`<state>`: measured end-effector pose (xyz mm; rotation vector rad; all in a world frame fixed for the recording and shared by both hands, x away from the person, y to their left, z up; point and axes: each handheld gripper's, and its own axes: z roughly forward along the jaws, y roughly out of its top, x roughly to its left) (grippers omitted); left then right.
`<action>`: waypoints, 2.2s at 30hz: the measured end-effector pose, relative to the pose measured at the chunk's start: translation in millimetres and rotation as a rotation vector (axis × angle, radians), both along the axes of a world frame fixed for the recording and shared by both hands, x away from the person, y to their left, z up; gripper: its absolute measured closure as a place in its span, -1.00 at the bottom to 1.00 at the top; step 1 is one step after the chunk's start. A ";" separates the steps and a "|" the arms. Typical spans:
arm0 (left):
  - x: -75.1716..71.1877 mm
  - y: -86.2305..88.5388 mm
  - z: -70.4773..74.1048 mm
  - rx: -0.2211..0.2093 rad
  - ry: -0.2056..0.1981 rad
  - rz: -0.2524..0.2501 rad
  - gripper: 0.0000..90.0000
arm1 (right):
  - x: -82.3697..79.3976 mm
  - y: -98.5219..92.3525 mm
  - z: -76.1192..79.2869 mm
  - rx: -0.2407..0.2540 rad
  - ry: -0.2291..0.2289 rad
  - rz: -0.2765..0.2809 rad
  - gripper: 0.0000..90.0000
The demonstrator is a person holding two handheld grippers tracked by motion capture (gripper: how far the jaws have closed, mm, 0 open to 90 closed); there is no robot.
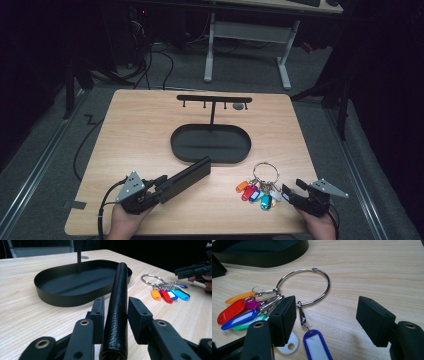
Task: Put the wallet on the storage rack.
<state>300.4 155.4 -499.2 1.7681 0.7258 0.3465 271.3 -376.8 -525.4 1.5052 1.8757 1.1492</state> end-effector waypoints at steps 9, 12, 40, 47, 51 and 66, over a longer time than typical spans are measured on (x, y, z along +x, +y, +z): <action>-2.5 -6.8 -3.0 0.075 -0.004 -0.008 0.44 | 0.3 0.9 0.0 -0.001 -0.002 0.007 -0.27; -3.2 -9.8 -3.8 0.113 -0.004 -0.010 0.44 | 0.5 1.6 -0.2 -0.002 -0.001 0.008 -0.27; -4.4 -25.1 8.2 0.316 0.090 -0.053 0.51 | 3.2 5.3 0.1 0.009 0.004 0.013 -0.28; 3.5 -28.0 16.4 0.365 0.147 -0.060 0.50 | 3.4 9.4 2.7 -0.006 -0.009 0.049 -0.28; 5.7 -31.3 22.6 0.405 0.181 -0.071 0.50 | -0.3 6.8 4.3 0.003 -0.017 0.050 -0.28; 20.4 -44.4 36.3 0.554 0.244 -0.133 0.52 | -14.6 -0.5 5.2 -0.013 -0.024 0.021 -0.27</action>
